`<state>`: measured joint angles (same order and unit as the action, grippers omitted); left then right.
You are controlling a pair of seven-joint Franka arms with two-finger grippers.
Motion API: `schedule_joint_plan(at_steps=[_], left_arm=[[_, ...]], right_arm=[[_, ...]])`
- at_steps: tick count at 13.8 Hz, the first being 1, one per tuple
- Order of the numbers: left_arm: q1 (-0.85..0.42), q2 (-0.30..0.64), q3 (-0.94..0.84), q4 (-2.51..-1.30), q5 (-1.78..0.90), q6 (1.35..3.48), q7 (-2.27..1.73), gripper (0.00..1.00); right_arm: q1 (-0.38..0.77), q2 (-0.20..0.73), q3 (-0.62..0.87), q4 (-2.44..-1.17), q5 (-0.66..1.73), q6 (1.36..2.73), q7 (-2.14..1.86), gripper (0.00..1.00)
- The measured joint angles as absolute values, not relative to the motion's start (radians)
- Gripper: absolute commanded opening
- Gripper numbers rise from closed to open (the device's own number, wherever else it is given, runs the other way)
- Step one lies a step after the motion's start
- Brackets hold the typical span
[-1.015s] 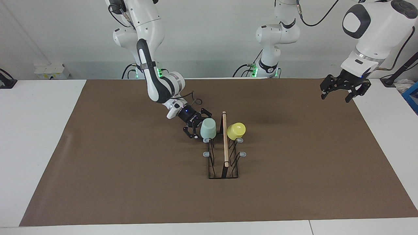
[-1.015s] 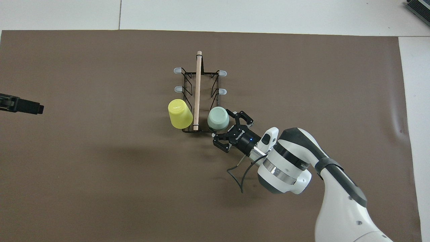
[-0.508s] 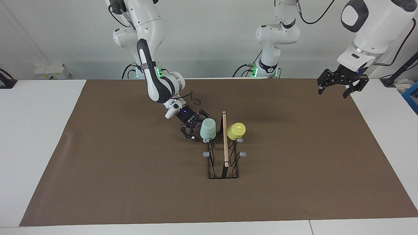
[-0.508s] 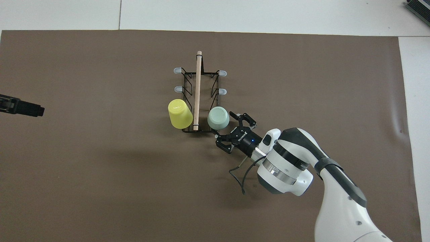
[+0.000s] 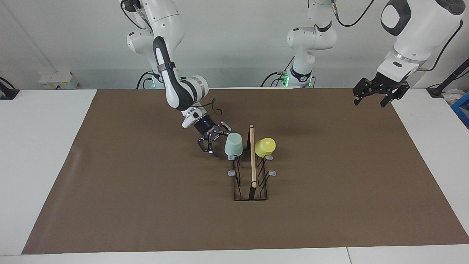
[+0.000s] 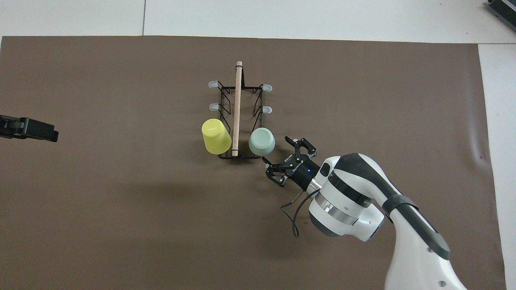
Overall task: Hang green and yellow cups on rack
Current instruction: 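Open the right gripper and pull it back from the green cup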
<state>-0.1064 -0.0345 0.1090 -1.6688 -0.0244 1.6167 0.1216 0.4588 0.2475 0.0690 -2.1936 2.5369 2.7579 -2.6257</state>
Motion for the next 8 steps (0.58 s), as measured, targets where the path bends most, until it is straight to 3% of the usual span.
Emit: schedule_joint_plan(at_steps=[8], left_arm=[[-0.11,-0.039,0.107,-1.669,-0.023,1.599,0.094,1.0]], right_arm=[[0.375,0.19,0.058,-2.178,2.119,2.898,-2.637,1.0]])
